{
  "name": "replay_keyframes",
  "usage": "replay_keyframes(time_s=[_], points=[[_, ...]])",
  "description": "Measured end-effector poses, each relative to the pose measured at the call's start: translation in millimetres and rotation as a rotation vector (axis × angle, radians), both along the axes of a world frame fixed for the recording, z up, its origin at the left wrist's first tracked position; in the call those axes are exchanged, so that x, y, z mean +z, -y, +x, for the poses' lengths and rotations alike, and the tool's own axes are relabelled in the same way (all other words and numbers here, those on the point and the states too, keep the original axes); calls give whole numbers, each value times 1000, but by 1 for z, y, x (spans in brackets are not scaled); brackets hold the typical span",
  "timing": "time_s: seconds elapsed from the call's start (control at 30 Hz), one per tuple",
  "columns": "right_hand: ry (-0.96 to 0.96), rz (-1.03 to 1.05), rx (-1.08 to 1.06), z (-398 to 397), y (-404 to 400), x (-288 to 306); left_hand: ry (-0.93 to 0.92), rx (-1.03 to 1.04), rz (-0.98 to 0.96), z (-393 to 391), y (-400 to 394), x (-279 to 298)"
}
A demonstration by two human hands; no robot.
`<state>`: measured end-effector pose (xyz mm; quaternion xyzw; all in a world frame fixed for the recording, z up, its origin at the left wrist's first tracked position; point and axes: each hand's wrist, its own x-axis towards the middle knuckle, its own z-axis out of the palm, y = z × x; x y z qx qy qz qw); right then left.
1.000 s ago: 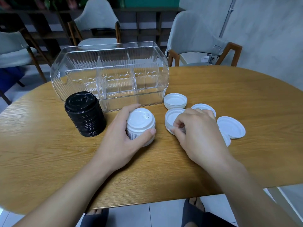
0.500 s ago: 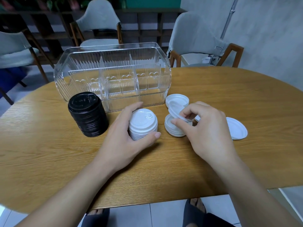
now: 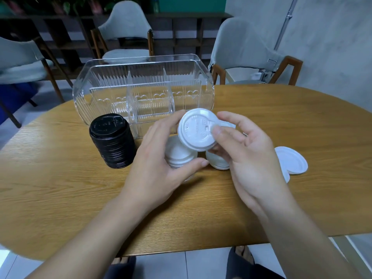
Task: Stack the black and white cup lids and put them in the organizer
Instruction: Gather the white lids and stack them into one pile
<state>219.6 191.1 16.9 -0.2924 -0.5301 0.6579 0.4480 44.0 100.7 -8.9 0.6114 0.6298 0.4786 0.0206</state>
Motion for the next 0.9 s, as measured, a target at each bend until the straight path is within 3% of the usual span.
replay_keyframes(time_s=[0.27, 0.43, 0.63, 0.9], points=[[130, 163, 40, -8, 9, 1, 22, 78, 28, -8, 4, 1], [345, 472, -12, -12, 9, -8, 11, 135, 28, -13, 7, -6], [431, 501, 1, -17, 7, -10, -107, 167, -12, -17, 9, -9], [455, 427, -2, -16, -8, -17, 234, 15, -269, -18, 12, -26]])
